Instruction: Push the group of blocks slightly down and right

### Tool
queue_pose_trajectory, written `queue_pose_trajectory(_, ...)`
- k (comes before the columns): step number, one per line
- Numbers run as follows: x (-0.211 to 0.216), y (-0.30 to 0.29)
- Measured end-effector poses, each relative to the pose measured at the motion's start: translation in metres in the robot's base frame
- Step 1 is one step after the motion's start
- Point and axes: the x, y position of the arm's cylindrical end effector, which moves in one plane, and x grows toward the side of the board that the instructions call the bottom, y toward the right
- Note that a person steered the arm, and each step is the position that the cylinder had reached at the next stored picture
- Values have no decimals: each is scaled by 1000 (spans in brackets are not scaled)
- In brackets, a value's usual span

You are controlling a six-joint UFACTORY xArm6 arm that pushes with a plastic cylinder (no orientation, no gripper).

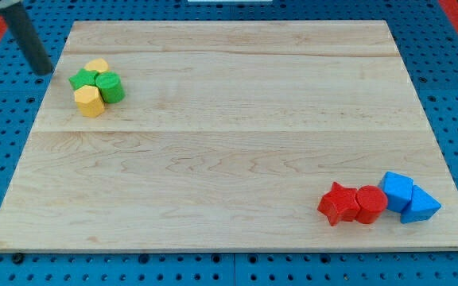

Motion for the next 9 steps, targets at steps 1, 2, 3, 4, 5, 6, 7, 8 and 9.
queue_pose_trajectory(1,-37,56)
queue_pose_trajectory(2,-26,98)
queue_pose_trajectory(3,-11,98)
queue_pose_trajectory(4,-55,70)
queue_pose_trajectory(5,-45,56)
queue_pose_trajectory(6,-3,57)
queue_pose_trajectory(7,27,67)
queue_pose_trajectory(8,44,124)
queue_pose_trajectory(9,53,143)
